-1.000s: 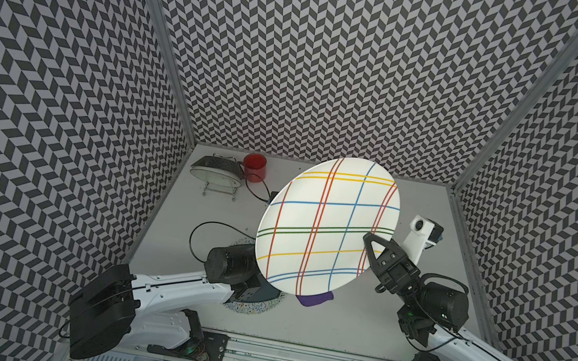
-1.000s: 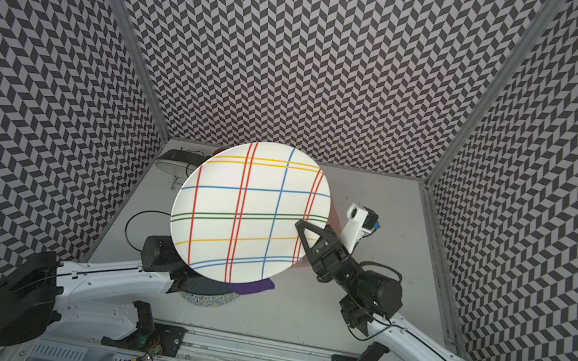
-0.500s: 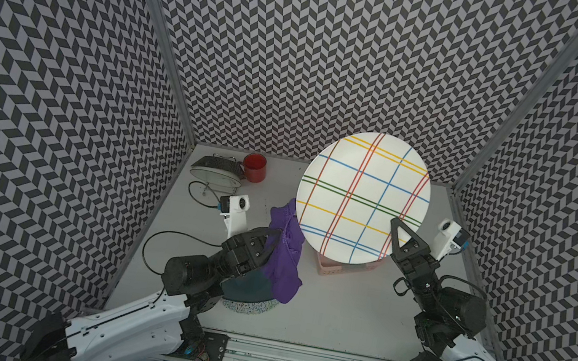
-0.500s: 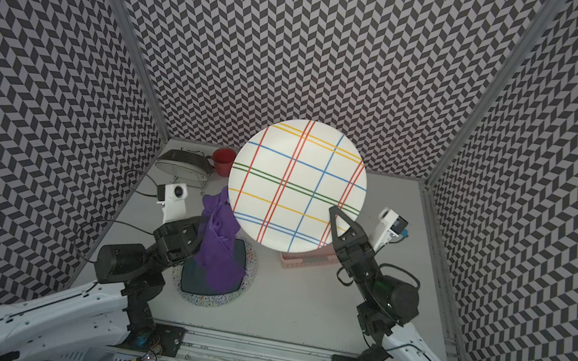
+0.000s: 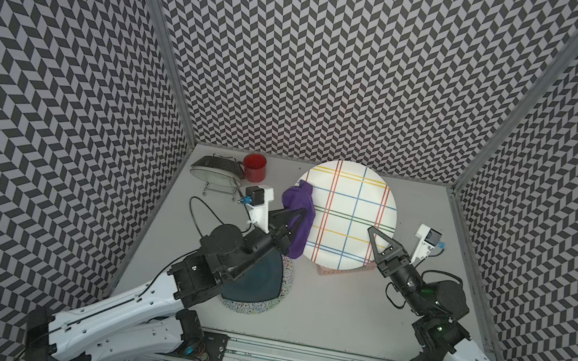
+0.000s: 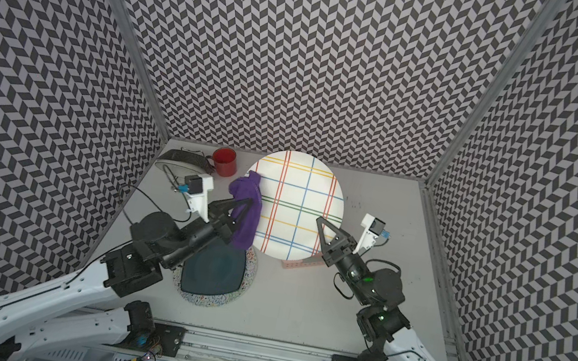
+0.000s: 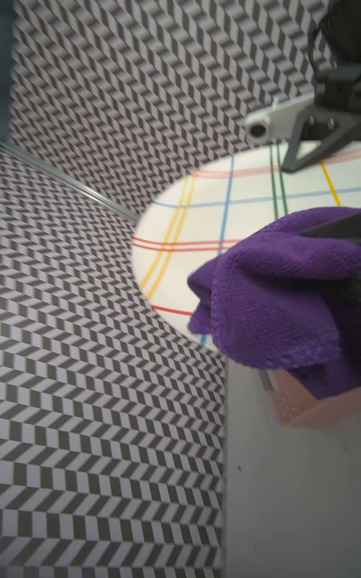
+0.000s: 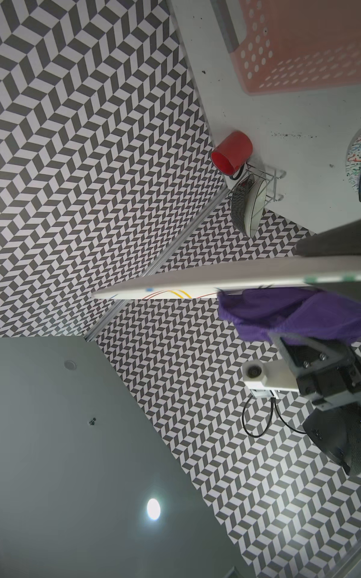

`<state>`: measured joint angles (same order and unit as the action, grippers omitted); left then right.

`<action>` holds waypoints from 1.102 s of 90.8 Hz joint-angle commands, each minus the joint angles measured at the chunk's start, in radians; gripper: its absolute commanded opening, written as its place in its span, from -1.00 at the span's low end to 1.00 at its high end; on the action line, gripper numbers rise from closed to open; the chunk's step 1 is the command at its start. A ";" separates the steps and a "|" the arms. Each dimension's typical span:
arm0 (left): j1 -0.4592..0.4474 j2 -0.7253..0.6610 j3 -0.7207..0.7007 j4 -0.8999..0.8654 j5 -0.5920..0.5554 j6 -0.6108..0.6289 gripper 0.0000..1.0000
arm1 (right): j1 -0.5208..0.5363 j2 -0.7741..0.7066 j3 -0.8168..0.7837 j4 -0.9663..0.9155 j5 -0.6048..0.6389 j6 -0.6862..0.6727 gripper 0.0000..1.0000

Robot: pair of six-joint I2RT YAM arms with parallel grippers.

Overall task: Wipe the wet plate dry
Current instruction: Wipe the plate with towel.

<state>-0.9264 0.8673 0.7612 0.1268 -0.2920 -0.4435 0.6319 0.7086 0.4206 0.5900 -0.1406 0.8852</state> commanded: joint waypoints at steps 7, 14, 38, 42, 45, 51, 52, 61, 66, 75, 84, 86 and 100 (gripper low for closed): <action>-0.001 0.068 0.061 -0.078 -0.177 0.136 -1.00 | 0.033 -0.038 -0.040 0.144 -0.107 -0.043 -1.00; 0.001 0.128 0.106 -0.095 -0.146 0.173 -1.00 | 0.089 -0.041 -0.078 0.187 -0.132 -0.067 -1.00; -0.057 0.346 0.196 -0.088 0.088 0.238 -1.00 | 0.141 -0.024 -0.107 0.295 -0.069 -0.055 -1.00; -0.073 0.356 0.185 -0.077 0.105 0.243 -1.00 | 0.133 -0.030 -0.108 0.307 -0.045 -0.034 -1.00; -0.084 0.361 0.175 -0.071 0.116 0.245 -1.00 | 0.123 -0.031 -0.096 0.297 -0.036 -0.028 -1.00; -0.106 0.365 0.150 -0.069 0.129 0.244 -1.00 | 0.095 -0.029 -0.058 0.256 -0.034 -0.008 -1.00; -0.111 0.365 0.145 -0.068 0.132 0.244 -1.00 | 0.091 -0.029 -0.051 0.249 -0.034 -0.003 -1.00; -0.156 0.367 0.106 -0.067 0.156 0.246 -1.00 | 0.034 -0.016 -0.012 0.232 -0.056 0.054 -1.00; -0.179 0.370 0.090 -0.068 0.158 0.242 -1.00 | 0.006 -0.010 0.004 0.233 -0.073 0.093 -1.00; -0.196 0.372 0.064 -0.068 0.136 0.216 -1.00 | -0.033 -0.003 0.023 0.250 -0.093 0.147 -1.00; -0.192 0.360 0.056 -0.110 0.025 0.173 -1.00 | -0.043 -0.009 0.027 0.268 -0.121 0.171 -1.00; -0.185 0.355 0.058 -0.128 -0.013 0.161 -1.00 | -0.043 -0.013 0.024 0.271 -0.128 0.170 -1.00; 0.009 0.235 0.081 -0.224 -0.096 0.087 -1.00 | -0.043 -0.049 -0.018 0.265 -0.256 0.117 -1.00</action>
<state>-1.0973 1.1748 0.8585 0.0975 -0.2195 -0.2947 0.5770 0.7330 0.3595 0.5526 -0.2066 0.9611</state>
